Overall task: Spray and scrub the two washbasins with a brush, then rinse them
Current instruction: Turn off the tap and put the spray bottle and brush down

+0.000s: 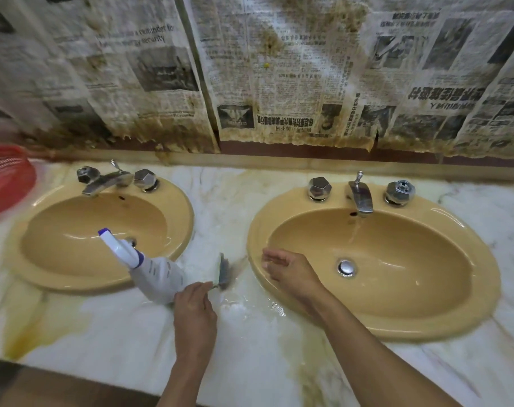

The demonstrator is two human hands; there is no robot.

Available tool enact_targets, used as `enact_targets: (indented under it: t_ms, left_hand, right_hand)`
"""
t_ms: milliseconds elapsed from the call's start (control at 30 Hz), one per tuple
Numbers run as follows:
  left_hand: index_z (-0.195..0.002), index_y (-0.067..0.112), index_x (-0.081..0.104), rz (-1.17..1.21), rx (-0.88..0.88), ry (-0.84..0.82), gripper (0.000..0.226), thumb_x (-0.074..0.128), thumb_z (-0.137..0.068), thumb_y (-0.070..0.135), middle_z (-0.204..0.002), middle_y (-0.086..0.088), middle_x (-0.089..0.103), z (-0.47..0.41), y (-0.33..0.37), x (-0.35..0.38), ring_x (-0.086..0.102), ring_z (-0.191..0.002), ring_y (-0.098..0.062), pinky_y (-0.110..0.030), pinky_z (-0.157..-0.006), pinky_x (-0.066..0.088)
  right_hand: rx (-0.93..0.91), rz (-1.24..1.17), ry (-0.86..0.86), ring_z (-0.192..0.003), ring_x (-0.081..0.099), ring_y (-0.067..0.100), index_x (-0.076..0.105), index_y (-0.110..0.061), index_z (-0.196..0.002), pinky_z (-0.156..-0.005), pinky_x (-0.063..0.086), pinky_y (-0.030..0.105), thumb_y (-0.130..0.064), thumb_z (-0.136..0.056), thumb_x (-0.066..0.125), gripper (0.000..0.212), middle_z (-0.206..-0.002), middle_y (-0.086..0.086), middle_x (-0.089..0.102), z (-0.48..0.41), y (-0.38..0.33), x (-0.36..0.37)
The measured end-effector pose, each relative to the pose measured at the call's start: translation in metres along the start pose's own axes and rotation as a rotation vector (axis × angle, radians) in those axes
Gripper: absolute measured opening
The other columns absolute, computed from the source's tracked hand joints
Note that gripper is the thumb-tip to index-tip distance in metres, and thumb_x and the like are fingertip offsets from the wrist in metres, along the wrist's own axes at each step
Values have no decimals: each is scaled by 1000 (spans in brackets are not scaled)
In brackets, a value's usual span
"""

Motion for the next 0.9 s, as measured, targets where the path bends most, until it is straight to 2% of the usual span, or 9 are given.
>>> enact_targets:
  t_ms: [100, 267, 367, 467, 567, 667, 733, 800, 900]
  left_hand:
    - [-110, 8, 77, 25, -35, -16, 39, 65, -83, -17, -110, -8, 74, 1, -1, 3, 63, -100, -29, -28, -91, 42]
    - [-122, 7, 71, 58, 52, 47, 37, 67, -87, -5, -127, -9, 70, -6, 32, 4, 65, -113, -32, -43, -97, 51]
    - [-129, 14, 69, 102, 157, 42, 39, 59, -91, 15, -143, -6, 61, -14, 68, 17, 57, -130, -28, -50, -108, 45]
    - [-133, 22, 65, 57, 308, -75, 43, 53, -95, 38, -150, -5, 54, -26, 111, 46, 50, -137, -29, -58, -114, 37]
    - [-147, 30, 52, -44, 373, -330, 66, 39, -92, 65, -166, -1, 33, -40, 137, 92, 32, -151, -30, -58, -121, 23]
    - [-157, 40, 33, -182, 377, -545, 89, 23, -80, 84, -173, 9, 0, -48, 144, 133, 2, -159, -27, -58, -124, 2]
    - [-158, 44, 30, -293, 408, -577, 92, 20, -77, 86, -172, 10, -8, -49, 145, 149, -12, -158, -29, -61, -123, -7]
    - [-152, 46, 42, -367, 453, -516, 80, 27, -82, 82, -173, 9, 3, -48, 148, 154, -11, -158, -32, -65, -120, -10]
    - [-140, 50, 56, -406, 470, -469, 63, 34, -87, 75, -170, 12, 20, -47, 148, 155, -5, -159, -33, -69, -118, -7]
  right_hand:
    - [3, -22, 1, -96, 67, 3, 67, -18, -131, -90, 54, 21, -14, -93, 72, 39, -121, -5, 71, 5, -2, -3]
    - [-30, 10, 68, -108, 67, 4, 69, -22, -127, -104, 53, 38, -19, -92, 73, 36, -122, -10, 71, 11, -11, -29]
    - [-63, 25, 121, -105, 67, 0, 68, -27, -125, -102, 54, 35, -17, -93, 72, 34, -123, -11, 70, 16, -23, -60]
    - [-88, 74, 160, -108, 66, 2, 66, -30, -130, -100, 53, 30, -18, -93, 72, 39, -125, -14, 69, 21, -40, -101]
    - [-131, 172, 225, -103, 66, -3, 65, -32, -132, -82, 49, 15, -19, -93, 73, 42, -123, -15, 68, 27, -65, -156]
    - [-217, 327, 358, -101, 67, 0, 67, -32, -131, -87, 53, 24, -19, -91, 75, 42, -121, -13, 69, 33, -96, -218]
    - [-262, 498, 457, -103, 66, 4, 67, -30, -131, -93, 53, 30, -20, -90, 77, 44, -120, -12, 69, 34, -117, -257]
    - [-308, 735, 479, -110, 64, 12, 65, -30, -135, -99, 51, 35, -21, -89, 78, 49, -125, -8, 67, 26, -134, -285]
    - [-336, 1098, 333, -126, 55, 24, 60, -33, -138, -105, 42, 34, -22, -88, 79, 55, -140, 2, 57, -1, -143, -301]
Point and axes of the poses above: each hand's wrist, its own z-axis away from the middle knuckle, its own x-axis out of the palm, y = z × x, the point moved 10 cm from there along -z, towards the middle knuckle
